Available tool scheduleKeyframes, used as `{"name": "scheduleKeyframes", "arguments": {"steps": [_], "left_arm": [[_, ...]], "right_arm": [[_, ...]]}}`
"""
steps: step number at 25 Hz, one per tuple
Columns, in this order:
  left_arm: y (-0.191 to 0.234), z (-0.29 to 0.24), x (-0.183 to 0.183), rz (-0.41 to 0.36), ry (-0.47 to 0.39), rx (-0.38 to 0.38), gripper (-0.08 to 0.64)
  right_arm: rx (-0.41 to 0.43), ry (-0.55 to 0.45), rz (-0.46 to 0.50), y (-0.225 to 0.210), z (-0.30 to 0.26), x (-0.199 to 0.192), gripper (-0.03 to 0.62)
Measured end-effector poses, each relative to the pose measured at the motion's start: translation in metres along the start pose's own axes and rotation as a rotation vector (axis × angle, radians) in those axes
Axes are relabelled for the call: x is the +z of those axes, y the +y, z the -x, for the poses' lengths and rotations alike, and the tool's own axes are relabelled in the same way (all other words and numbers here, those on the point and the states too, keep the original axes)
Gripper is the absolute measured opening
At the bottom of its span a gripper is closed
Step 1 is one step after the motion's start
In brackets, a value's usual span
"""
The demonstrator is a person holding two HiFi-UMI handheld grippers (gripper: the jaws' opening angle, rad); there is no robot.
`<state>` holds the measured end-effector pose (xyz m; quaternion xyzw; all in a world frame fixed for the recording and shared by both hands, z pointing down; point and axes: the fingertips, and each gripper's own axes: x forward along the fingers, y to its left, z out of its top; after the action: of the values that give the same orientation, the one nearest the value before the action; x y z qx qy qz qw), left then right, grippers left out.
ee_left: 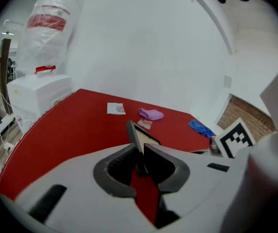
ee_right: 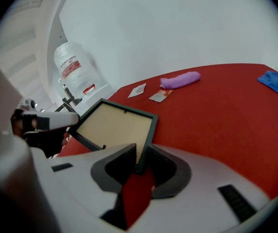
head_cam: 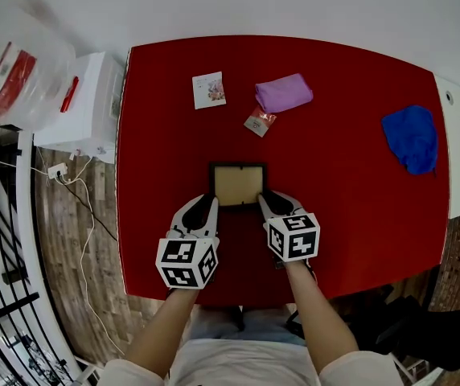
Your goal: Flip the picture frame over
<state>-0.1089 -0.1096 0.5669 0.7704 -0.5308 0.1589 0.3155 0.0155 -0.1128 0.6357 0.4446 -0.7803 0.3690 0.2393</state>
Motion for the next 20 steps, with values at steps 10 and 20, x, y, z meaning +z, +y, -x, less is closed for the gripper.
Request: {"name": "scheduleKeyframes", "arguments": {"steps": [10,20], "left_arm": [[-0.059,0.001,0.042,-0.018,-0.084,-0.165,0.049],[-0.136,-0.003,0.043,-0.052,-0.064,-0.349,0.012]], "right_arm": [[0.035,-0.053,0.106,0.016,0.010,0.022,0.008],[0.126,-0.115,0.046,0.008,0.032,0.033,0.005]]}}
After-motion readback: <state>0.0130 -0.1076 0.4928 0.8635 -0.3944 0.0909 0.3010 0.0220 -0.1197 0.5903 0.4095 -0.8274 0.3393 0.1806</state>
